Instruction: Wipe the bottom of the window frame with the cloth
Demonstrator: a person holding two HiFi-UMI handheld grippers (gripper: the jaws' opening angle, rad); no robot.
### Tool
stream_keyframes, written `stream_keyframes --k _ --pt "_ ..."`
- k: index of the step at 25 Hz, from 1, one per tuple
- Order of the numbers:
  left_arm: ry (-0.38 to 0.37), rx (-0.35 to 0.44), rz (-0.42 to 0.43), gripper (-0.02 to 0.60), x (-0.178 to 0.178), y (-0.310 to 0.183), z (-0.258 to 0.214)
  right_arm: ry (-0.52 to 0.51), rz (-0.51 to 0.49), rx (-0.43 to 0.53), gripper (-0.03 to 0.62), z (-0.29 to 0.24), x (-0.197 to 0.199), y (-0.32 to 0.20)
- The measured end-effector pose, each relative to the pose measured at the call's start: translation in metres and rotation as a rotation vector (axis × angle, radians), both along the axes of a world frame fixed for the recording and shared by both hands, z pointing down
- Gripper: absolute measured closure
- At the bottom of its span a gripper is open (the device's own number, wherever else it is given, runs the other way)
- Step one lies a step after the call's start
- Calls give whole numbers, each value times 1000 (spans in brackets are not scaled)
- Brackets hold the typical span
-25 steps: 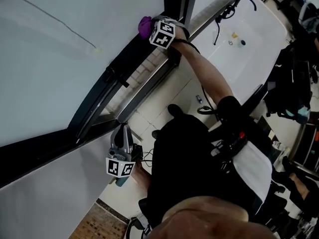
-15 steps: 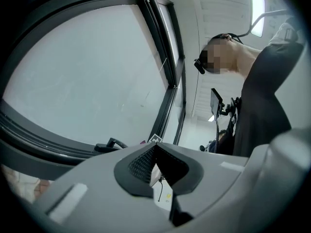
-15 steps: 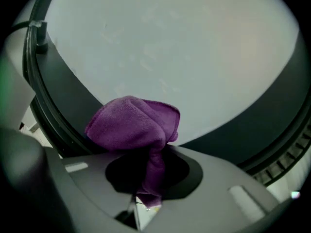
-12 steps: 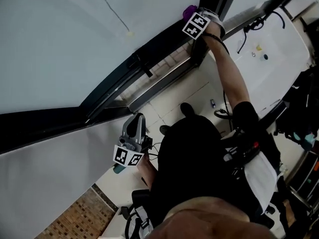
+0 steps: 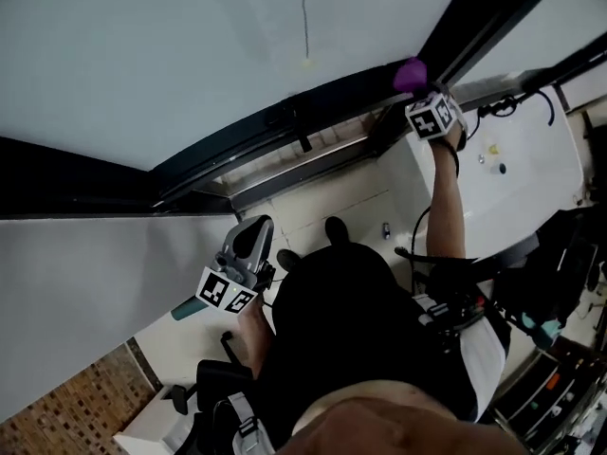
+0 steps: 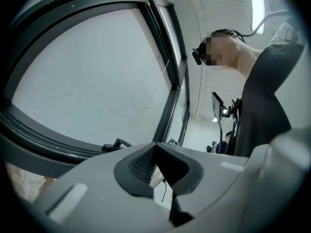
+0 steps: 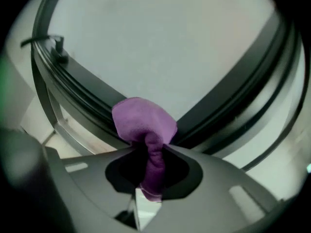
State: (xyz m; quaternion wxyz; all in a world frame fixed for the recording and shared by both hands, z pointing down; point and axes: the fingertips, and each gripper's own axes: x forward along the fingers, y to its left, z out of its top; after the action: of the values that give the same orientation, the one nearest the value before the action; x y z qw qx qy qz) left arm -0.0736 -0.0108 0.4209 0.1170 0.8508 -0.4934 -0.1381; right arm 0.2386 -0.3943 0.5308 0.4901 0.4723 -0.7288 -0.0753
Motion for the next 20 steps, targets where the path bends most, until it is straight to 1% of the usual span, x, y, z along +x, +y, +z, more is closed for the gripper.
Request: stream_keyframes --k 1,2,4,6,7,8,9,11,13,17,20 --pt "0 -6 1 580 -2 0 0 -115 -21 -43 531 7 -5 26" --pt "0 -12 3 580 -3 0 0 -255 -60 -98 531 14 -17 54" --pt "0 -16 10 580 -3 -2 0 -582 -171 -246 530 25 -54 113" --pt "0 -11 22 580 -2 -7 0 -915 -287 -424 530 27 -100 174" --pt "1 -8 31 580 -1 -11 0 -1052 -337 -503 530 25 -122 202" --pt "1 -4 39 580 0 -13 -1 -1158 -385 -568 530 21 -144 228" --pt "1 -1 47 580 2 -16 -2 -1234 -434 -617 530 17 -163 250" --pt "1 2 61 581 5 -18 -4 -1326 -529 -668 530 3 -196 280" --pt "5 0 63 580 6 -16 -5 -1375 -622 -678 530 -17 -219 298" --pt "7 -11 32 580 -1 -7 -3 -1400 -796 -652 530 -55 -249 320" --pt "9 -9 -1 580 -9 -2 -3 -1410 -888 -617 530 -74 -258 329"
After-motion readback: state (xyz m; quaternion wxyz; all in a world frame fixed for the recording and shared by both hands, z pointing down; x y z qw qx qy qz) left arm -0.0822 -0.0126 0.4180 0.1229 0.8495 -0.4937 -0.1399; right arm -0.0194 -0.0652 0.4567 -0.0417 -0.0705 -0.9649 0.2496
